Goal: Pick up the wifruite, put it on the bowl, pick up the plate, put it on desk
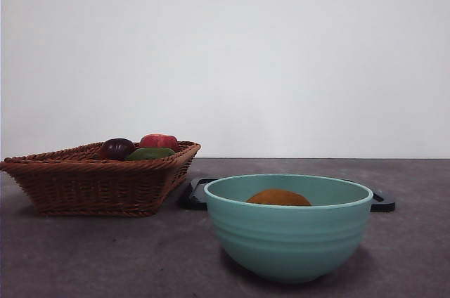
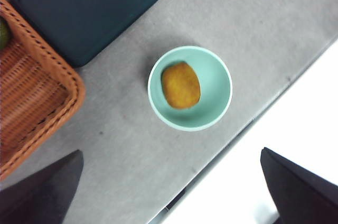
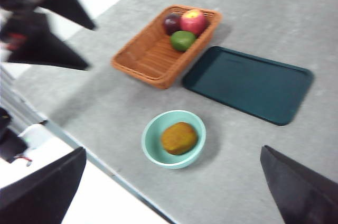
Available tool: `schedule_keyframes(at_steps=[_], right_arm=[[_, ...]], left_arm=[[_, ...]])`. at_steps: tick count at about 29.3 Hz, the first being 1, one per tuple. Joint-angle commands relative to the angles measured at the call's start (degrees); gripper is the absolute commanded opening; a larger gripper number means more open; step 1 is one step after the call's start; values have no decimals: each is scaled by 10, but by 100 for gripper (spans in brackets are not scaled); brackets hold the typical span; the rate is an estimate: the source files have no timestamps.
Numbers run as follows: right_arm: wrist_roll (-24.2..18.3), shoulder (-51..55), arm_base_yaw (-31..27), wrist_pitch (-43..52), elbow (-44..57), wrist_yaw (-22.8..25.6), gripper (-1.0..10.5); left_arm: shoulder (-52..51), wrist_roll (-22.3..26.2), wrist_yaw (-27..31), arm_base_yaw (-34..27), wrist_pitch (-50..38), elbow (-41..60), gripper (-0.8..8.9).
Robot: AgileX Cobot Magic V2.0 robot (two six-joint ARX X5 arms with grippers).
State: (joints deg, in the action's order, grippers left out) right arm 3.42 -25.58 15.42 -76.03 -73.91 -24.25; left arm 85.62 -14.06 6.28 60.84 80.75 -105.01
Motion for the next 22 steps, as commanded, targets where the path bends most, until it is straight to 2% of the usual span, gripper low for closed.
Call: schedule_keyframes(at_steps=[1, 4, 8, 12, 17, 22], right_arm=[[0, 0, 2, 5, -12, 5, 580], [0, 0, 2, 5, -12, 5, 580], [0, 0, 2, 6, -12, 5, 580], [0, 0, 2, 5, -12, 5, 580], [14, 0, 2, 5, -12, 6, 580], [26, -1, 2, -6, -11, 41, 580]], left_arm=[[-25, 27, 4, 7, 24, -12, 595], [-81, 44, 3, 7, 24, 4, 593], [-191, 55, 3, 7, 20, 76, 593], [-305, 64, 3, 7, -47, 178, 593], [-417, 39, 3, 7, -111, 285, 593], [-507, 17, -3, 7, -127, 376, 593]])
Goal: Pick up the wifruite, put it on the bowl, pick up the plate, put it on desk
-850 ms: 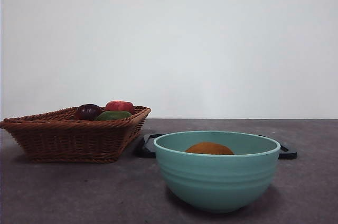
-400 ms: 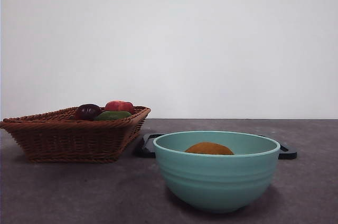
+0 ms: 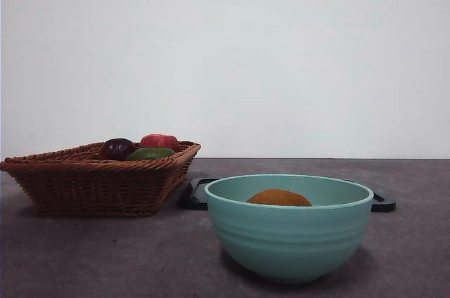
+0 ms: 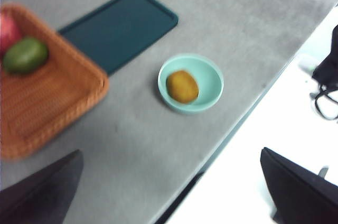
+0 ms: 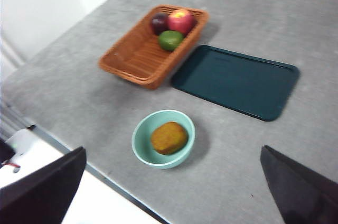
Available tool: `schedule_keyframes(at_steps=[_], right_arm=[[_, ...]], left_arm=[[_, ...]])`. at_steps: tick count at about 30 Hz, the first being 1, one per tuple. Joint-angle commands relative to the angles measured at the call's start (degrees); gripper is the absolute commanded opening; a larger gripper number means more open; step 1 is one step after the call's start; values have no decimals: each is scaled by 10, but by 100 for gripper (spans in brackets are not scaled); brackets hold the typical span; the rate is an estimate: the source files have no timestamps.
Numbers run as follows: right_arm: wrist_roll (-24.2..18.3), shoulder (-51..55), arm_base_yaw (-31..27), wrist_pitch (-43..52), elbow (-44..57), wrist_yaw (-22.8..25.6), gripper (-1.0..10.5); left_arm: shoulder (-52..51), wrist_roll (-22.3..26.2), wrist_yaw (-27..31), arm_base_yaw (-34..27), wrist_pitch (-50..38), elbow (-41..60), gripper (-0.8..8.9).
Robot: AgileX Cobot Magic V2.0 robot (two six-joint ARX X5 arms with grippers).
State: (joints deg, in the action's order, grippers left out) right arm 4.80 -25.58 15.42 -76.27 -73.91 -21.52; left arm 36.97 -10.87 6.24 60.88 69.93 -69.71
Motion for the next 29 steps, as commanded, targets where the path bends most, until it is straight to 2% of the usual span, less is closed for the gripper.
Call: schedule_keyframes(at_steps=[1, 7, 12, 14, 17, 24, 29], right_arm=[[14, -1, 2, -7, -11, 22, 580], [50, -1, 2, -18, -11, 25, 580], [120, -5, 2, -22, -10, 25, 580], [134, -10, 2, -21, -10, 20, 579], [143, -28, 2, -20, -10, 18, 579], [141, -103, 2, -15, -10, -13, 579], [123, -169, 3, 16, -10, -14, 578]], left_arm=[[-39, -20, -9, 6, -25, 40, 593], [-116, -43, -49, 7, -39, 102, 593], [-145, -51, -59, 6, -43, 107, 593], [-153, -52, -75, 6, -50, 107, 593], [-161, -52, -97, 6, -57, 106, 593], [-162, -51, -97, 6, -57, 93, 593], [-162, -40, -97, 6, -55, 59, 593]])
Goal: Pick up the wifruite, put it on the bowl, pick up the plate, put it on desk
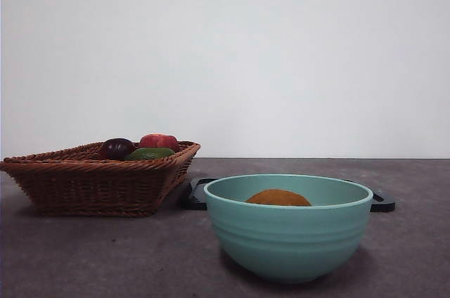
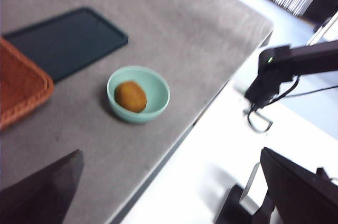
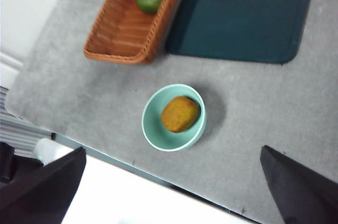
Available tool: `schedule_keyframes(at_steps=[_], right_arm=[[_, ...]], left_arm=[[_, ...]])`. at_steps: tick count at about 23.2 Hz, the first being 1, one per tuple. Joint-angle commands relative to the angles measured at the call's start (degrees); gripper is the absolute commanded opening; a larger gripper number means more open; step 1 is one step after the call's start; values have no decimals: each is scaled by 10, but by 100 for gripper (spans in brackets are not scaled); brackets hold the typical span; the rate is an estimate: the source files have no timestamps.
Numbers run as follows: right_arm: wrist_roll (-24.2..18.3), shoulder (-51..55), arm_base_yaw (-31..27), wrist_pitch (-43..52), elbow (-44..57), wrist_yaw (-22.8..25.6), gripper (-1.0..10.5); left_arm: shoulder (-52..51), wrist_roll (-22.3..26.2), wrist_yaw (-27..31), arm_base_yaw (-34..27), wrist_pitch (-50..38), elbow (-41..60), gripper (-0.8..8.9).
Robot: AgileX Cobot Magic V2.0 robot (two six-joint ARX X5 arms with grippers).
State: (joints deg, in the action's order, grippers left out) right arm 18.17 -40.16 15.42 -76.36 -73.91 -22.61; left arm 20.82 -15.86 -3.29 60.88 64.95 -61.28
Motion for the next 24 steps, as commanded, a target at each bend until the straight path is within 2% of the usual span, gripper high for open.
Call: schedule_keyframes(at_steps=[1, 8, 15, 20, 24], right_arm=[[-12, -35, 4, 24, -10, -3, 579], [-17, -127, 44, 63, -10, 8, 578], [-7, -279, 173, 62, -10, 122, 577], [-8, -369, 229, 42, -10, 189, 577], [-10, -423, 246, 50, 7, 197, 577]], left_arm=[[0, 14, -2, 6, -4, -33, 594], [0, 34, -2, 6, -2, -82, 593], [0, 45, -1, 6, 6, -95, 593], [0, 45, -1, 6, 15, -95, 593], [0, 45, -1, 6, 19, -95, 593]])
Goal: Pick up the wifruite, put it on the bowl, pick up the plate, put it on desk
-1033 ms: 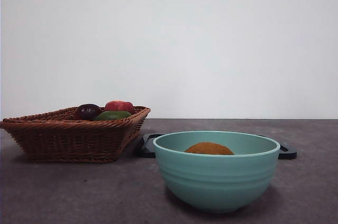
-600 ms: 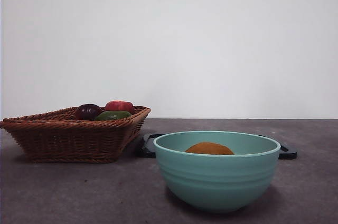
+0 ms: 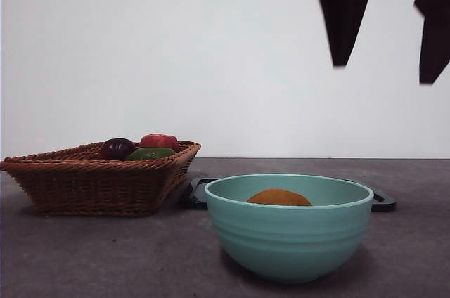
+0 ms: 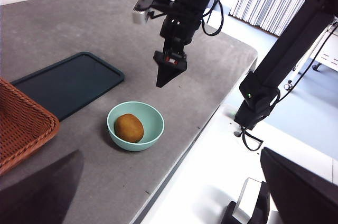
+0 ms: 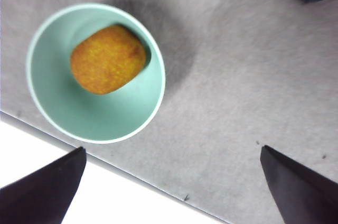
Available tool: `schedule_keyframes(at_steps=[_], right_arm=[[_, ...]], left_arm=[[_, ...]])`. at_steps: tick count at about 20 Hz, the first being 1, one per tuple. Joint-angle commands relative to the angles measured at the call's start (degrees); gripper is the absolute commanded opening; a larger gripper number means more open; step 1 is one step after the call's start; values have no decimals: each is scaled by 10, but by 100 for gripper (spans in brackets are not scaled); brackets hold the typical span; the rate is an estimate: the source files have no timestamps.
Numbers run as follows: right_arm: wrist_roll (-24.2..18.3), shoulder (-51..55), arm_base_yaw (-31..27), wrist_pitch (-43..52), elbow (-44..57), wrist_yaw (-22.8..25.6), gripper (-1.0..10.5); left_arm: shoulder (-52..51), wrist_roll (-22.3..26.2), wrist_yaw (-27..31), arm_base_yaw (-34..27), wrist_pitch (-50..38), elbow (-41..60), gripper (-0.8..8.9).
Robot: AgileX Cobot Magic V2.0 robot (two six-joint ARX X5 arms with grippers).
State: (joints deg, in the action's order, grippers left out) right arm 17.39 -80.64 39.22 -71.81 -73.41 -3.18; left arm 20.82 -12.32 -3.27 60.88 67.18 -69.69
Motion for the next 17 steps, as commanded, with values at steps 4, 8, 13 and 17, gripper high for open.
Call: schedule_keyframes(at_steps=[4, 8, 13, 17], right_arm=[[-3, -40, 8, 58, 55, 2, 577], [-9, -40, 1, 146, 116, -11, 577], [16, -40, -8, 209, 148, -13, 567], [21, -41, -8, 223, 165, -13, 533]], left_arm=[[0, 10, -1, 6, 13, -11, 593], [0, 10, -1, 6, 20, -11, 594], [0, 10, -1, 6, 20, -11, 593], [0, 10, -1, 6, 19, -11, 593]])
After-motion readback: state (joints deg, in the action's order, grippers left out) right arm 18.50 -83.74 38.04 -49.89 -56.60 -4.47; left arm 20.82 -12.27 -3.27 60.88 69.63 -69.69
